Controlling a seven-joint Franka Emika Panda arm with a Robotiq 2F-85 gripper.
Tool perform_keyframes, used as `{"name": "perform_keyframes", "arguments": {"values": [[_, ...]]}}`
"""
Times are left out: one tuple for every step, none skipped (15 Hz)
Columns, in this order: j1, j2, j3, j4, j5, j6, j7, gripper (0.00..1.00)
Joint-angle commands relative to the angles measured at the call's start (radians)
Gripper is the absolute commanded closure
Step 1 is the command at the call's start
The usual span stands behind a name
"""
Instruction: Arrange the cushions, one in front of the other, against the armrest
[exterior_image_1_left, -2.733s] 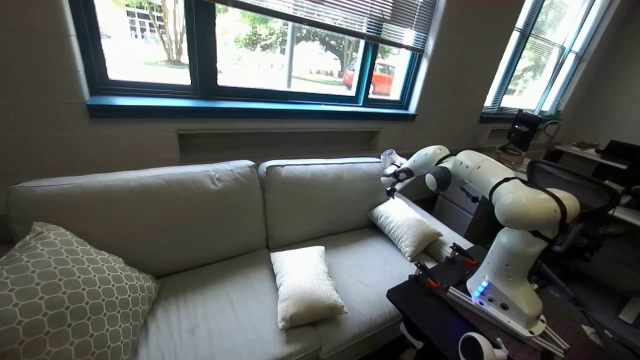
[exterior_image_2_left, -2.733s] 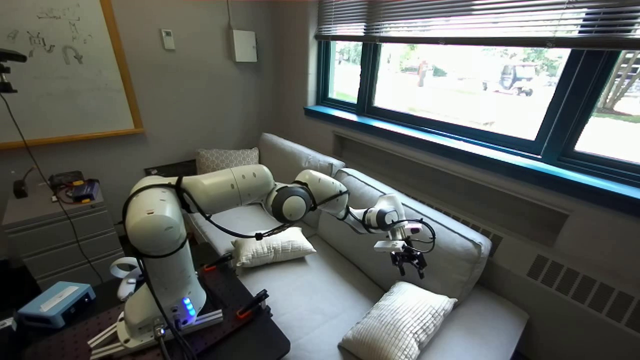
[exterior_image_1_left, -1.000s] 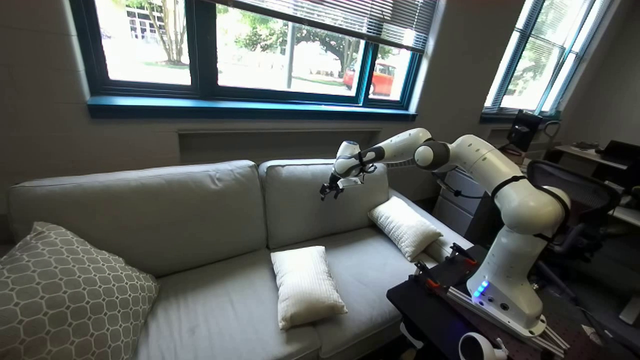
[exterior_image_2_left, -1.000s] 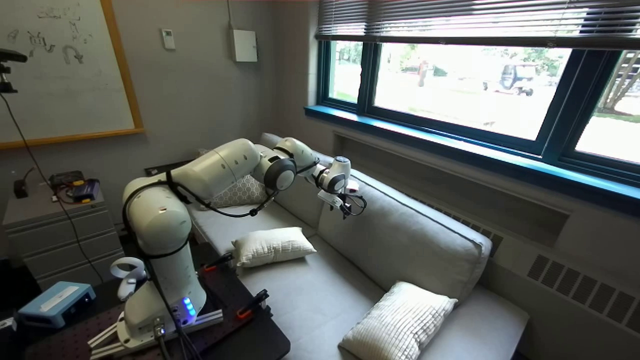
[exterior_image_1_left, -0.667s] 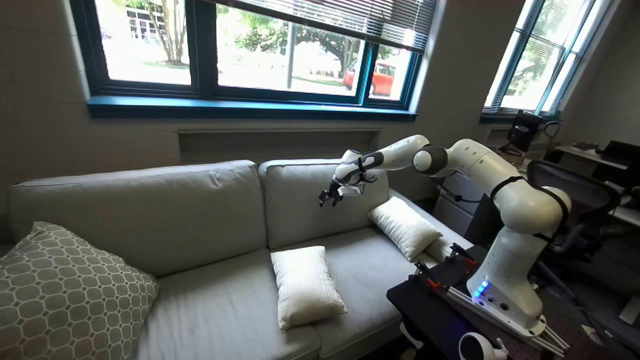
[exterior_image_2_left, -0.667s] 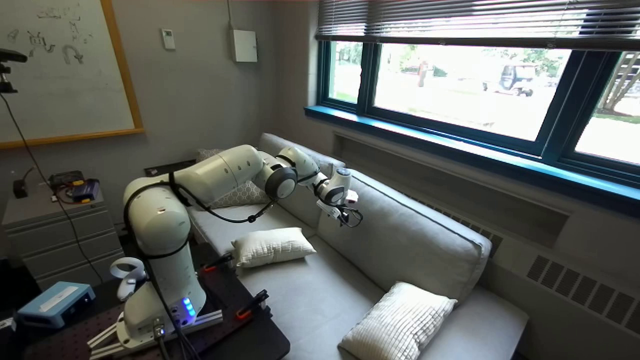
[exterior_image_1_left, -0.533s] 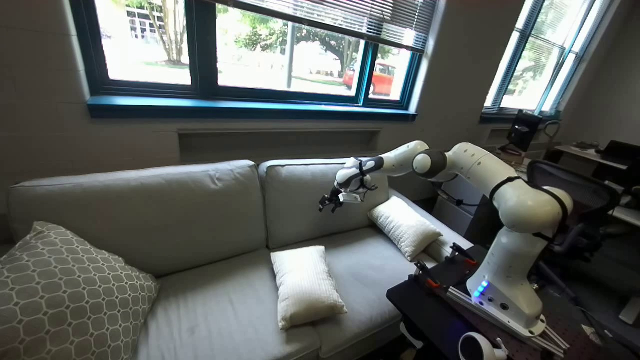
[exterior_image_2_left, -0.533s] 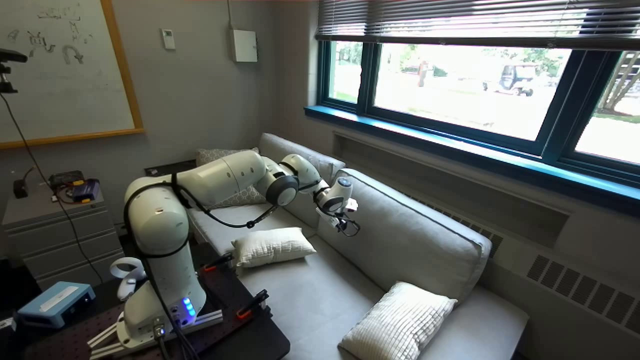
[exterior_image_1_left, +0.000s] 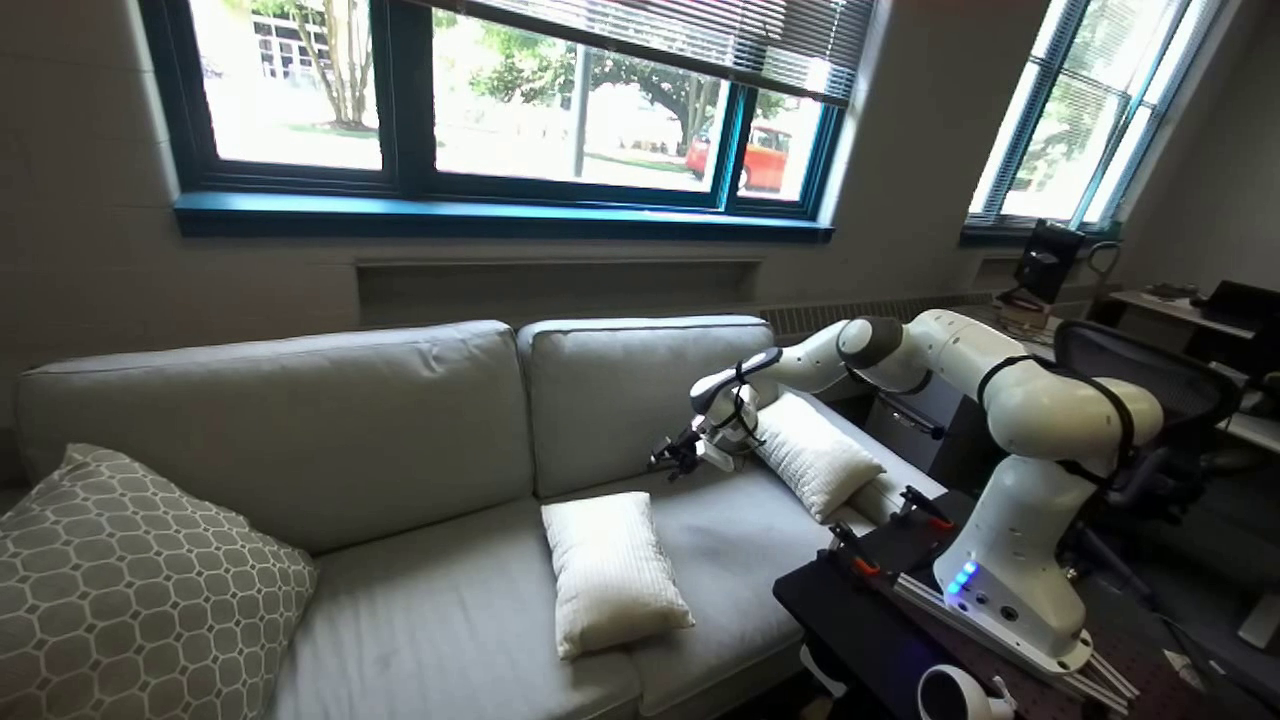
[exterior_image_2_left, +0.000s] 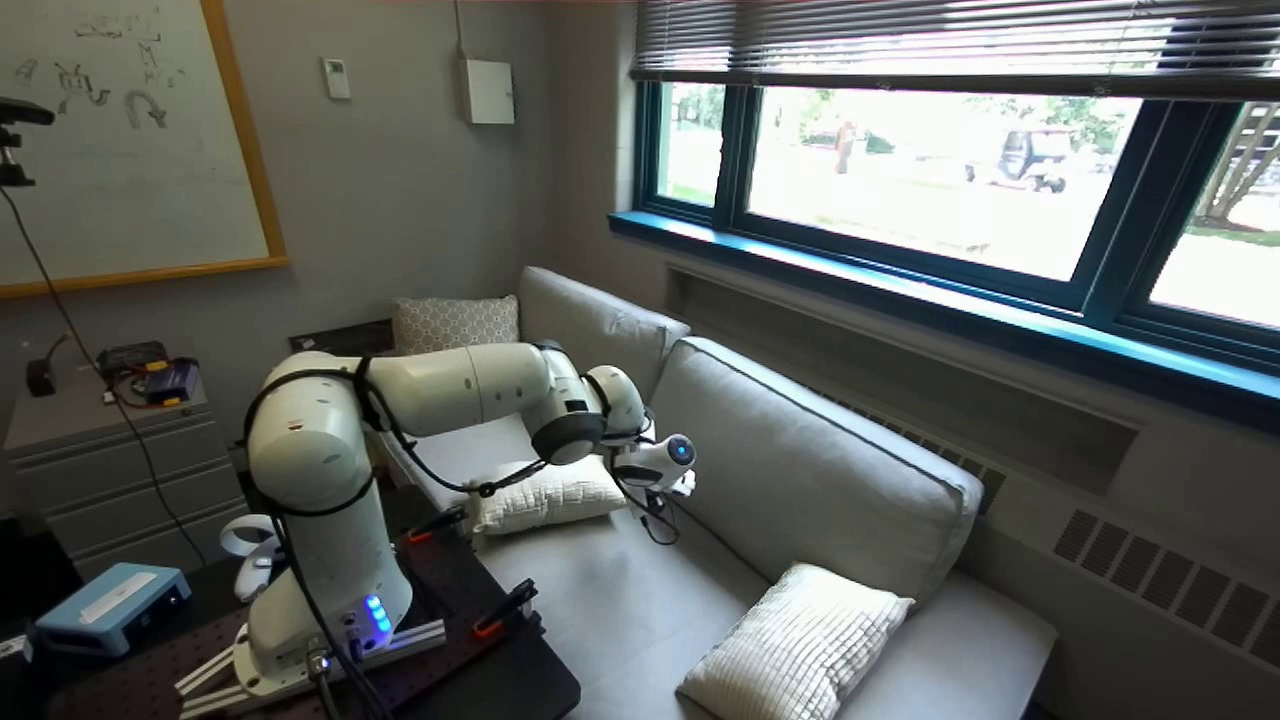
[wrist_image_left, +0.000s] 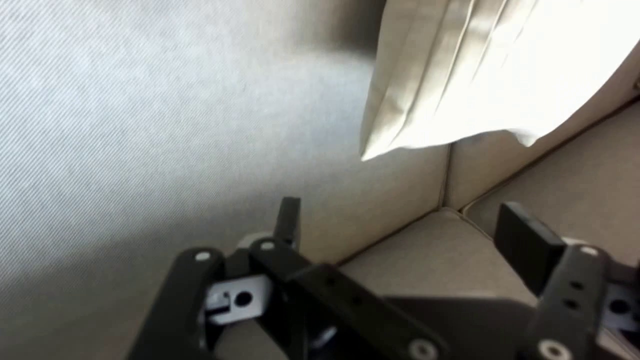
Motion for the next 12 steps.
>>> {"name": "perform_keyframes", "arguments": {"values": [[-0.055,0.0,0.086,-0.13,0.188,0.059,-0.207,0.0],[-0.044,0.0,0.087,-0.146,0.253,0.064,-0.261,0.0],[-0.028,-0.001,0.087,-0.159,0.319,0.063,-0.306,0.0],[-0.001,-0.002,0.074,-0.158,0.405,0.056,-0.353,0.0],[0.023,-0.002,0.061,-0.155,0.501,0.027,-0.397,0.0],[0.052,-0.003,0.049,-0.155,0.586,0.014,-0.421,0.0],[0.089,-0.003,0.029,-0.145,0.674,-0.007,-0.45,0.0],[0.134,-0.004,-0.001,-0.13,0.76,-0.031,-0.471,0.0],[0.18,-0.007,-0.03,-0.12,0.845,-0.055,-0.494,0.0],[0.227,-0.011,-0.064,-0.112,0.929,-0.076,-0.517,0.0],[0.279,-0.015,-0.105,-0.102,1.016,-0.098,-0.539,0.0],[0.335,-0.021,-0.154,-0.098,1.096,-0.112,-0.551,0.0]]}}
